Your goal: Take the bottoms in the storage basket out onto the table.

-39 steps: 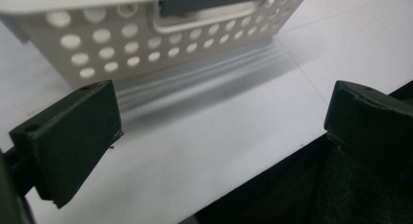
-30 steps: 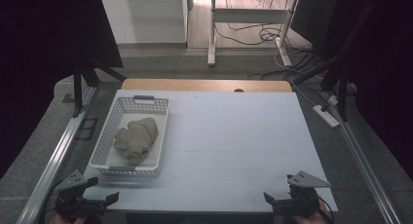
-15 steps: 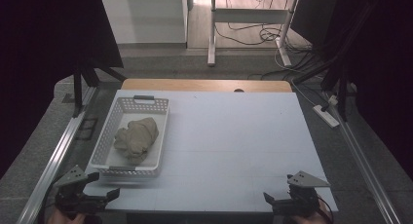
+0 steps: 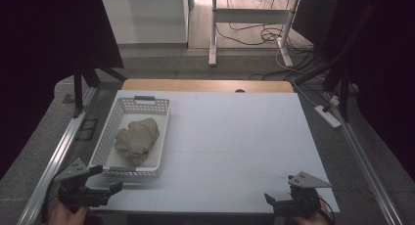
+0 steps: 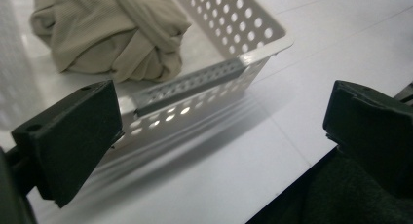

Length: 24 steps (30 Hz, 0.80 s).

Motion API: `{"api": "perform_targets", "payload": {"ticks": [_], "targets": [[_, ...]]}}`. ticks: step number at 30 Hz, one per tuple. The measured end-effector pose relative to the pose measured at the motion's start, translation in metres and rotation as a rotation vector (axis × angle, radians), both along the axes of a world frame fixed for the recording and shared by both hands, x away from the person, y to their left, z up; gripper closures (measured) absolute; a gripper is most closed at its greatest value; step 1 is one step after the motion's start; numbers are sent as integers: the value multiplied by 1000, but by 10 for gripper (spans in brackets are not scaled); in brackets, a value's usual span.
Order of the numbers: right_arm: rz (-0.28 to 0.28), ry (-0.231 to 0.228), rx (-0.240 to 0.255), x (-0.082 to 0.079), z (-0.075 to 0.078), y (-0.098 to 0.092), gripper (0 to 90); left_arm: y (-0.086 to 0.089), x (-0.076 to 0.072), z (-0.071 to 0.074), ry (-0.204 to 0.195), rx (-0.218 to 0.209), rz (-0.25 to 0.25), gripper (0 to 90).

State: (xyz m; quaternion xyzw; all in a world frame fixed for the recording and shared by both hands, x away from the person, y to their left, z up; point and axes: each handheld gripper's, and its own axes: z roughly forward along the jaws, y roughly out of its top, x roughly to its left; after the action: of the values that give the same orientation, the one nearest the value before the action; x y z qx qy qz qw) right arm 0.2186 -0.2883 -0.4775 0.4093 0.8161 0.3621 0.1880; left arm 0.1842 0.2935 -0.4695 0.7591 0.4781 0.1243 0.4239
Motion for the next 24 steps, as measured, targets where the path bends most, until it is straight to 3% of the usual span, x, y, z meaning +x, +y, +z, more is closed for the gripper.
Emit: {"api": "perform_targets", "payload": {"ticks": [12, 24], "targets": [[4, 5, -4, 0, 0, 0, 0, -7, 20, 3, -9, 5, -39, 0], [5, 6, 1, 0, 0, 0, 0, -10, 40, 3, 17, 14, -43, 0]]}}
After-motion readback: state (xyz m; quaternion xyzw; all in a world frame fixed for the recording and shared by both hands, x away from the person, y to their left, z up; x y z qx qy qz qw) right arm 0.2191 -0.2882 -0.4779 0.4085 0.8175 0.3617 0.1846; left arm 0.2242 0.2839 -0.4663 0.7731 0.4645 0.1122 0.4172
